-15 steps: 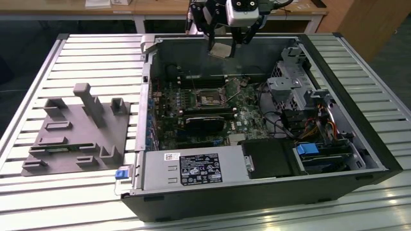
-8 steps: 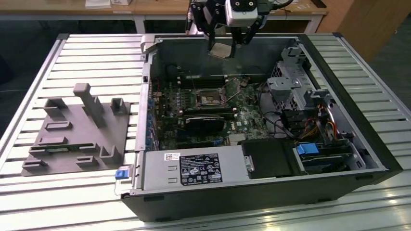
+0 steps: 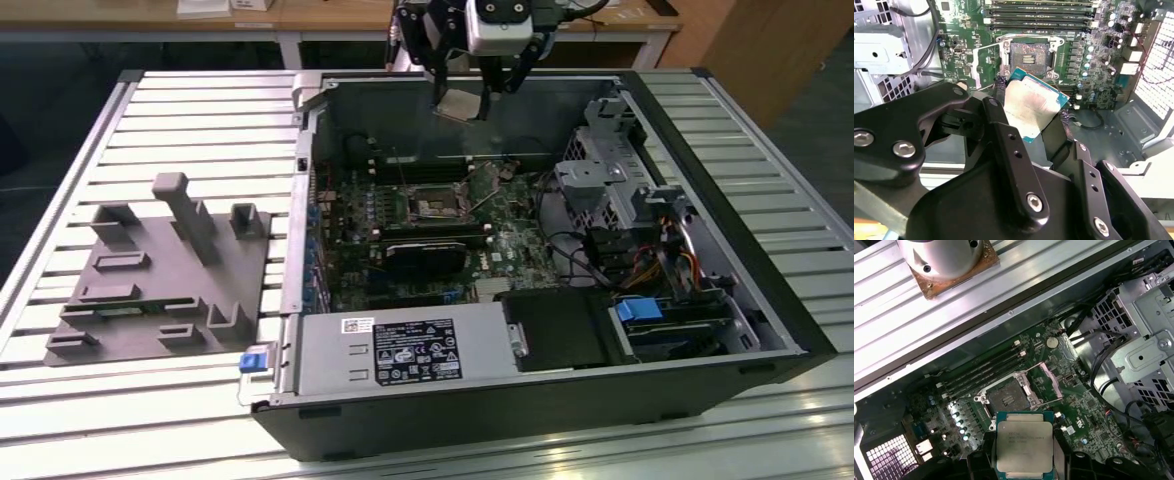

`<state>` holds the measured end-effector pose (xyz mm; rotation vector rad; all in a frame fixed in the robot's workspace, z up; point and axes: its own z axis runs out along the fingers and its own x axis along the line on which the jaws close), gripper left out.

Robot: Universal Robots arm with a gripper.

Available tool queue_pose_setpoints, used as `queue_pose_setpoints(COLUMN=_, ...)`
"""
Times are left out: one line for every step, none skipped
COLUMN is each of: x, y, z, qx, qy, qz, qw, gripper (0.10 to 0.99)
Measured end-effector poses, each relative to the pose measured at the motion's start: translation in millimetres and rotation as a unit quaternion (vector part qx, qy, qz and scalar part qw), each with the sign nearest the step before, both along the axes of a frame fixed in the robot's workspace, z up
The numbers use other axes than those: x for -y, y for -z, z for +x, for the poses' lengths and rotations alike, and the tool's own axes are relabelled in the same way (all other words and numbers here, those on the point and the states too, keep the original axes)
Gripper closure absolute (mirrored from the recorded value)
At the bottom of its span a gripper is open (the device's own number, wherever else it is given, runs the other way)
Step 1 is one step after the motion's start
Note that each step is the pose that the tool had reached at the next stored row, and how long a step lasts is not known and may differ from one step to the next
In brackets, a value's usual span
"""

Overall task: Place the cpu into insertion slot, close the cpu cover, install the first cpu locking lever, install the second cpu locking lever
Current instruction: 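Place the cpu into insertion slot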

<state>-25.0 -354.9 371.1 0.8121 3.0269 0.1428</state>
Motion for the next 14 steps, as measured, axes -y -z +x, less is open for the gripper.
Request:
queue_pose_setpoints(x=0.0, y=0.0, z=0.0, qx=0.0, qy=0.002, qz=0.0, qw=1.0, gripper=0.545)
queue_pose_setpoints(x=0.0, y=0.0, z=0.0, qx=0.0, qy=0.003, qz=0.0, qw=1.0, gripper=0.545)
queue_pose_setpoints(x=0.0, y=0.0, z=0.0, qx=0.0, qy=0.005, qz=0.0, qw=1.0, gripper=0.545)
queue_pose_setpoints(x=0.0, y=0.0, z=0.0, qx=0.0, qy=0.006, qz=0.0, qw=1.0, gripper=0.545)
queue_pose_setpoints(x=0.0, y=0.0, z=-0.1, qx=0.0, qy=0.008, qz=0.0, qw=1.0, gripper=0.545)
queue_pose_setpoints(x=0.0, y=0.0, z=-0.1, qx=0.0, qy=0.009, qz=0.0, qw=1.0, gripper=0.545)
queue_pose_setpoints(x=0.0, y=0.0, z=-0.1, qx=0.0, qy=0.011, qz=0.0, qw=0.9999, gripper=0.545)
queue_pose_setpoints(x=0.0, y=0.0, z=-0.1, qx=0.0, qy=0.012, qz=0.0, qw=0.9999, gripper=0.545)
queue_pose_setpoints(x=0.0, y=0.1, z=-0.1, qx=0.0, qy=0.014, qz=0.0, qw=0.9999, gripper=0.545)
queue_pose_setpoints(x=0.0, y=0.1, z=-0.1, qx=0.0, qy=0.016, qz=0.0, qw=0.9999, gripper=0.545)
queue_pose_setpoints(x=0.0, y=0.1, z=-0.1, qx=0.0, qy=0.017, qz=0.0, qw=0.9999, gripper=0.545)
queue_pose_setpoints(x=0.0, y=0.1, z=-0.1, qx=0.0, qy=0.019, qz=0.0, qw=0.9998, gripper=0.545)
queue_pose_setpoints(x=0.0, y=0.1, z=-0.2, qx=0.0, qy=0.02, qz=0.0, qw=0.9998, gripper=0.545)
queue_pose_setpoints(x=0.0, y=0.1, z=-0.2, qx=0.0, qy=0.022, qz=0.0, qw=0.9998, gripper=0.545)
